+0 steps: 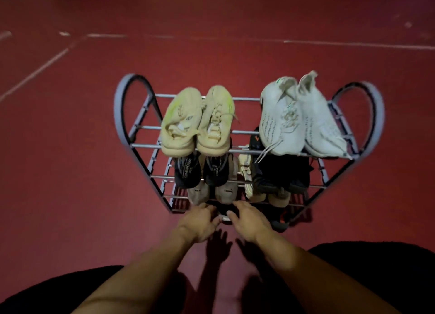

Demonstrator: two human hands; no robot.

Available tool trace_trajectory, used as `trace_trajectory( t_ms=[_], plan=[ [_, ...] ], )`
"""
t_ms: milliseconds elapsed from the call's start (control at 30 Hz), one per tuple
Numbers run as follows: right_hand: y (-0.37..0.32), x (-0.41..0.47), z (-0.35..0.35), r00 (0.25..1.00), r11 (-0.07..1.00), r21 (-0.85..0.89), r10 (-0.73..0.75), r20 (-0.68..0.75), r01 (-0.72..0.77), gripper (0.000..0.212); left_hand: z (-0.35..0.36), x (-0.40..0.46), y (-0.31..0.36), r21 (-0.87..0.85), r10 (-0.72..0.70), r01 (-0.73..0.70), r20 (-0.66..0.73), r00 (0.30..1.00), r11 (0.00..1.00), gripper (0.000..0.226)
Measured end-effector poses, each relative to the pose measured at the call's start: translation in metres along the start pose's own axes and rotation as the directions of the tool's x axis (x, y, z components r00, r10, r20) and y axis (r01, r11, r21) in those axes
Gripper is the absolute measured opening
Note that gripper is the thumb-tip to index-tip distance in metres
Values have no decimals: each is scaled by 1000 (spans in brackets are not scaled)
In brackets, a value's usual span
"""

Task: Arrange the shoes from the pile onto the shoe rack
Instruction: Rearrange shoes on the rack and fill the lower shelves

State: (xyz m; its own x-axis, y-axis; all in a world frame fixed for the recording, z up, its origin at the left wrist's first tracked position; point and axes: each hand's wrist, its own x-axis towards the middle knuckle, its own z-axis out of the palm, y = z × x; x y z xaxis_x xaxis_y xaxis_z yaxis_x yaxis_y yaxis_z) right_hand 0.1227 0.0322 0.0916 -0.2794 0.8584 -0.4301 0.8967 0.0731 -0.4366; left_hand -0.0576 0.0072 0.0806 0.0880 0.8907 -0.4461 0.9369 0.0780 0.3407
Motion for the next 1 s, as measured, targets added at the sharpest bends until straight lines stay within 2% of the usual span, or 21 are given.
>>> trace_trajectory(
  t_ms=[267, 467, 567, 667, 833, 1000],
  plan=[
    [-53, -78, -91, 961, 985, -36, -170, -220, 166, 55, -99, -83, 44, 60, 100, -89, -209, 973, 994, 41],
    [-89, -140, -163, 900, 971, -105, -240, -363, 216, 55, -165, -142, 77, 88, 167, -143, -430, 887, 986, 41],
    [-105, -170, -195, 869, 959, -176, -277, -410, 222, 55, -196, -168, 94, 117, 189, -150, -511, 839, 982, 51],
    [-118, -198, -225, 841, 951, -214, -299, -450, 223, 52, -226, -191, 109, 117, 181, -139, -560, 808, 983, 58],
    [-129, -225, -267, 808, 936, -267, -336, -484, 230, 57, -265, -218, 123, 171, 240, -169, -628, 740, 971, 57],
    [-140, -240, -300, 772, 919, -317, -374, -515, 234, 56, -293, -231, 139, 193, 243, -152, -665, 707, 969, 56]
  ],
)
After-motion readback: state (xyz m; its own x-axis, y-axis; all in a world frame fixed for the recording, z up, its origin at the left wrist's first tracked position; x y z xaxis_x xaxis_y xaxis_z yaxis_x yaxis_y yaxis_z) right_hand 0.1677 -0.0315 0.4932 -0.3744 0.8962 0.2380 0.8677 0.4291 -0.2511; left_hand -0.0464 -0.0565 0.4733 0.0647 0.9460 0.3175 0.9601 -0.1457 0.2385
